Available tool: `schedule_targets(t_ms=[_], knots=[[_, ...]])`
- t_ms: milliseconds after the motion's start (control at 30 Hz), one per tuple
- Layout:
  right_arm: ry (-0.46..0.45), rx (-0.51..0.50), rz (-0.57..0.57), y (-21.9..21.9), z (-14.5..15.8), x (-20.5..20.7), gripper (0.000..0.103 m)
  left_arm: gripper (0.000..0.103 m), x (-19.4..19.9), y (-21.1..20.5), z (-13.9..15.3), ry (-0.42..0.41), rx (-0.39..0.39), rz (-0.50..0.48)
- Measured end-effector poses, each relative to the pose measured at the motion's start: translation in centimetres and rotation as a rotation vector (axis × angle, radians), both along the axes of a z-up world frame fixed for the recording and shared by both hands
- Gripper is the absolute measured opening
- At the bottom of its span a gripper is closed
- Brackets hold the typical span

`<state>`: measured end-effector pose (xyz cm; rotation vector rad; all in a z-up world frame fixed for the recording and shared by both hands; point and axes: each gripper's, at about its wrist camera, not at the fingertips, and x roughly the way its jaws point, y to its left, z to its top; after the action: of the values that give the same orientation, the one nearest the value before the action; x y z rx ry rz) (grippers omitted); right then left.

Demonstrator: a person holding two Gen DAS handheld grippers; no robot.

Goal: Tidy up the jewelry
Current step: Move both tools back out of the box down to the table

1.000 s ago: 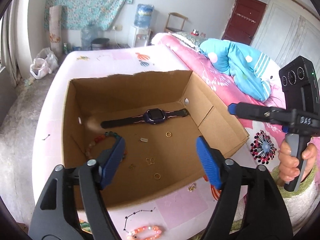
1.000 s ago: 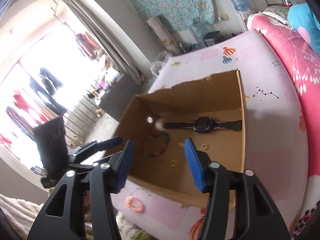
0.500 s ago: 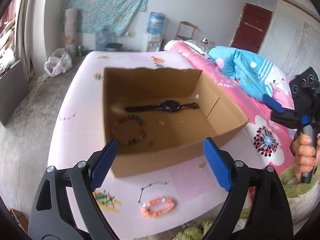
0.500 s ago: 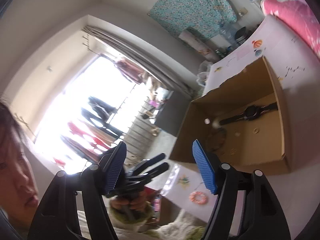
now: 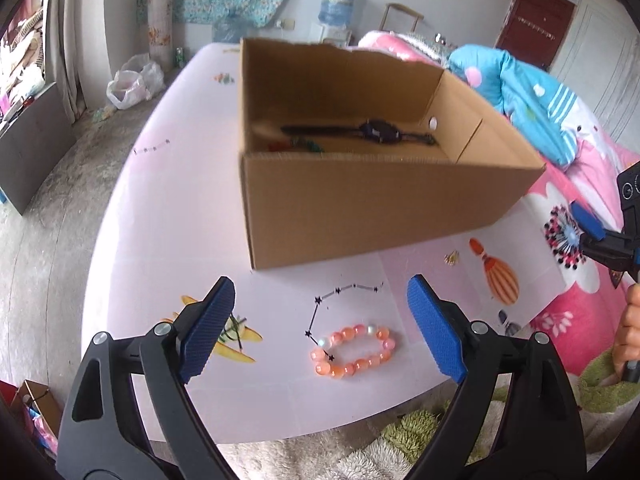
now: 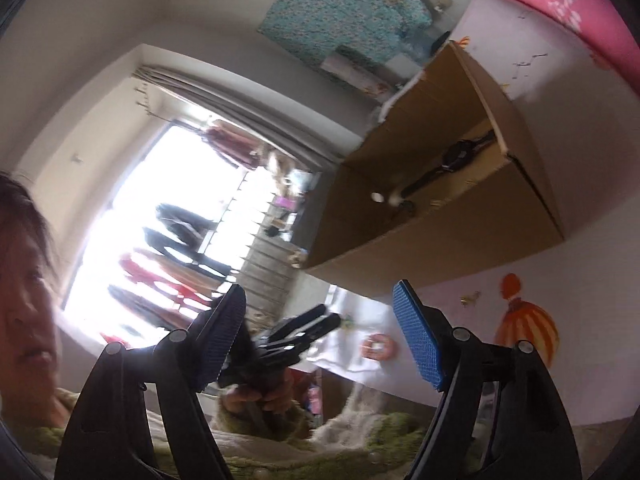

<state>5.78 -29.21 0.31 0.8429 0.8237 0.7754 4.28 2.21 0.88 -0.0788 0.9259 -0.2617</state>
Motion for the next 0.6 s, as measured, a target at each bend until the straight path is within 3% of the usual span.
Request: schedule_targets(t_ms=[67, 133, 267, 300, 367, 600], knots=[[0.049, -0.149, -0.051, 0.7, -0.9, 0.2, 0.074, 0.084, 0.2, -0.5, -0.7, 0.008, 0.02, -0.015], [0.095, -0.367, -0.101, 2.0, -2.0, 0.4, 0.074, 0.084, 0.5, -1.0, -1.2, 0.02, 0.045, -0.03], [0.123, -0.756, -0.161, 5.1, -3.9, 1.0, 0.075, 0.084, 0.9, -1.7, -1.8, 0.036, 0.086, -0.04], [0.126, -0.814, -0.167, 5.6, -4.2, 1.2, 0.076, 0.084, 1.0, -1.8, -1.8, 0.036, 0.098, -0.041], [0.138, -0.905, -0.168, 6.8, -5.2, 1.7, 0.081, 0.084, 1.0, -2.1, -1.9, 0.034, 0.115, -0.04], [0.158, -0.959, -0.152, 7.3, -6.7, 2.4, 0.084, 0.084, 1.1, -2.8, -2.5, 0.048, 0.147, -0.034]])
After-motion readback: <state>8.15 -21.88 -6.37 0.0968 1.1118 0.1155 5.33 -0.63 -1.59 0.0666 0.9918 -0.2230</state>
